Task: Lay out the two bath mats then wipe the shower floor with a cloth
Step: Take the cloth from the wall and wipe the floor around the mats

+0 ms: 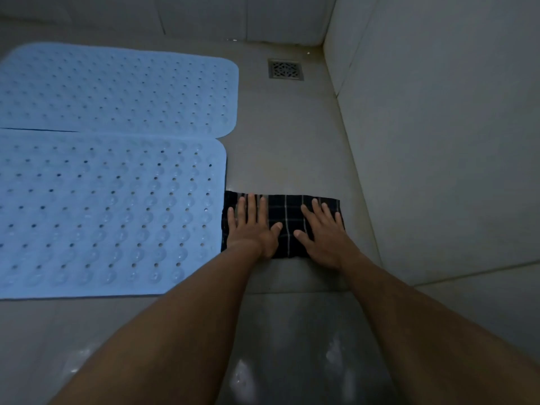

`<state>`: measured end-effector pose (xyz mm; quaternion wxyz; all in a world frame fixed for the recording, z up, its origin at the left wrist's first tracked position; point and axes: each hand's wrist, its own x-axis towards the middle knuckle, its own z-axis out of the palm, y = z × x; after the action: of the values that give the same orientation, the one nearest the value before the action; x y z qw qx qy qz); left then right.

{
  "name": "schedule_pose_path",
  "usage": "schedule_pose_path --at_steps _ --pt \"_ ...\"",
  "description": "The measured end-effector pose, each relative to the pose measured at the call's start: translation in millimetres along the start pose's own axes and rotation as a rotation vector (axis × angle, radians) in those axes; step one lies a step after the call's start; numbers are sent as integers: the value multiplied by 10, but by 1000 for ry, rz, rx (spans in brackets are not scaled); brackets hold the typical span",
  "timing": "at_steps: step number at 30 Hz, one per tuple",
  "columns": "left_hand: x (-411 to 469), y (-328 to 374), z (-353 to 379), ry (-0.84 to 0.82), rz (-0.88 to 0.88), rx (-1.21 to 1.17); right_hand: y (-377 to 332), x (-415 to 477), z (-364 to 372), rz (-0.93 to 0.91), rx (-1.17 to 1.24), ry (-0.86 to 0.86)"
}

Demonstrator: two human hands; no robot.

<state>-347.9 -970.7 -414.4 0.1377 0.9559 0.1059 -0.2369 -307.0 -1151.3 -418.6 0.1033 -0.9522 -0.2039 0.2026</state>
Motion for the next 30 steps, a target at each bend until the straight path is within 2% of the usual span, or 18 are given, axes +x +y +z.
schedule_pose_path --at_steps 7,15,21,25,30 --pt "22 -381 -208 45 156 16 -143 -96 -172 -97 -7 -77" --pt "-178 -613 -165 26 261 171 -205 -149 -144 -55 -101 -116" --pt "-271 -692 -190 -8 351 160 -270 -161 -109 -33 -118 -115" --pt "-339 -827 -266 2 454 294 -387 -180 -150 -13 -172 -130" --pt "-432 -678 -328 -7 439 537 -547 -347 -272 -16 -230 -165"
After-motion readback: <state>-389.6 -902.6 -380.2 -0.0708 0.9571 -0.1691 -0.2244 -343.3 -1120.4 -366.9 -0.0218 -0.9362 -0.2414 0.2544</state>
